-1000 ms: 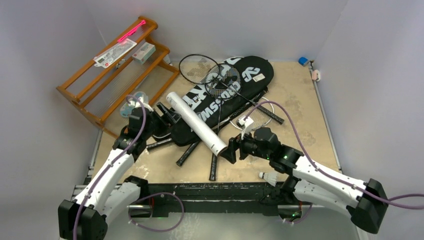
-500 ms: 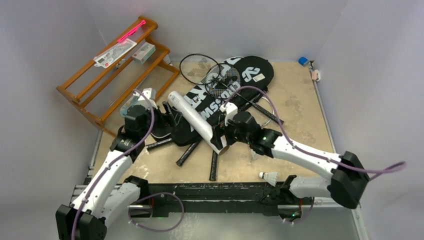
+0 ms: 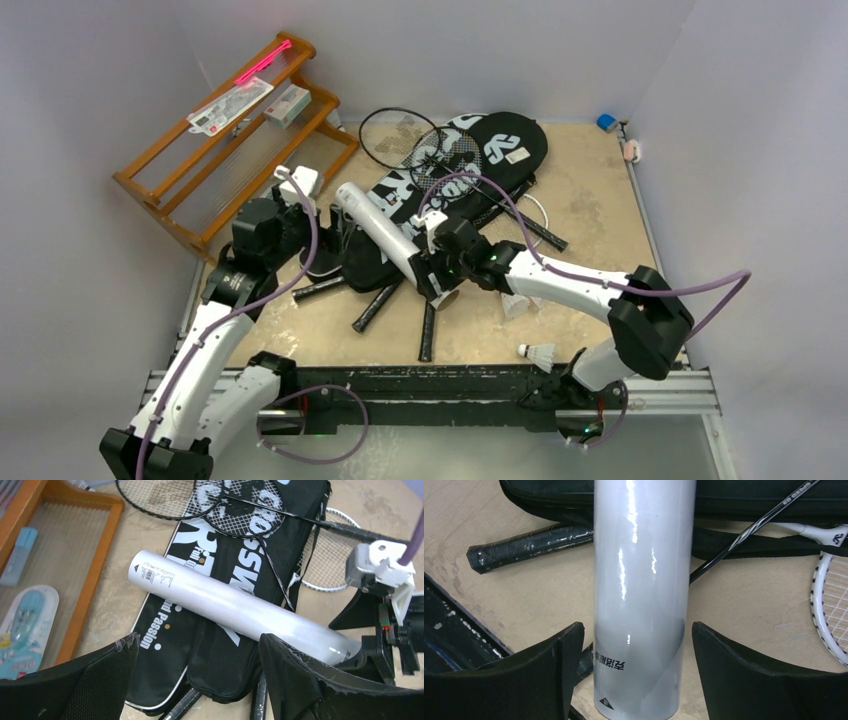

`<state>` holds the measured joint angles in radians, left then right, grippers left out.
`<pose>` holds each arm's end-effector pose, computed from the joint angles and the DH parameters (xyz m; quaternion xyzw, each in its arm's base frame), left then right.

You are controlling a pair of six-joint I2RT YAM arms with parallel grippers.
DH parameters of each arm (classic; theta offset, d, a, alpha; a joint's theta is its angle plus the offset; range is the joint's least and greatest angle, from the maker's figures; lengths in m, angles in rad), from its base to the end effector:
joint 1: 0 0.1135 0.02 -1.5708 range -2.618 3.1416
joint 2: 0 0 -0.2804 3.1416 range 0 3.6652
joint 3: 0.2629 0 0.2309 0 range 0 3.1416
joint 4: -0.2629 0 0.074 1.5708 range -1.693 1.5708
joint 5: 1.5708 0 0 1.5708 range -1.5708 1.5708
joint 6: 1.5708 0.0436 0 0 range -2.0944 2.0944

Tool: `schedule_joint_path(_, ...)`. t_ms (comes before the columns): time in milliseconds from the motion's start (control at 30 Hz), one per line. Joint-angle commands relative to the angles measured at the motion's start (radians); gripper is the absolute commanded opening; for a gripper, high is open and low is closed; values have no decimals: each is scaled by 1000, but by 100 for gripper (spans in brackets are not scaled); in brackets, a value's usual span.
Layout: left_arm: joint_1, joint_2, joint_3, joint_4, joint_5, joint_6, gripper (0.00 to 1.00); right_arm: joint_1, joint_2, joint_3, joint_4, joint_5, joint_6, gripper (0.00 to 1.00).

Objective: Pack up the badminton gear
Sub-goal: Pick up the shuttle tube at the center of the board.

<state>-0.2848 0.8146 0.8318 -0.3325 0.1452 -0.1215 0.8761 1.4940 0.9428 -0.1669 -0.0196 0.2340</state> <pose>0.1526 -0.0513 0.3450 0.1083 0.8011 -0.1757 0.5619 0.1968 0.2375 0.2501 -0.2911 0.8626 0.2255 0.3467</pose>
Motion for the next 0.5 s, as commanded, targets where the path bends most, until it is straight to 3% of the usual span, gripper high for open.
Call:
schedule_joint_path(0, -5, 10, -4, 11, 130, 191, 88, 7, -9, 44, -21, -71, -9, 81)
schedule_joint_path(167, -7, 85, 62, -68, 292, 322, 88, 7, -1, 45, -29, -100, -17, 74)
schedule_joint_path(333, -7, 71, 57, -38, 311, 415, 88, 7, 8, 50, -44, -92, -31, 68)
schedule_joint_path(467, -8, 60, 47, -22, 473, 564, 87, 8, -32, 53, -55, -90, -36, 58)
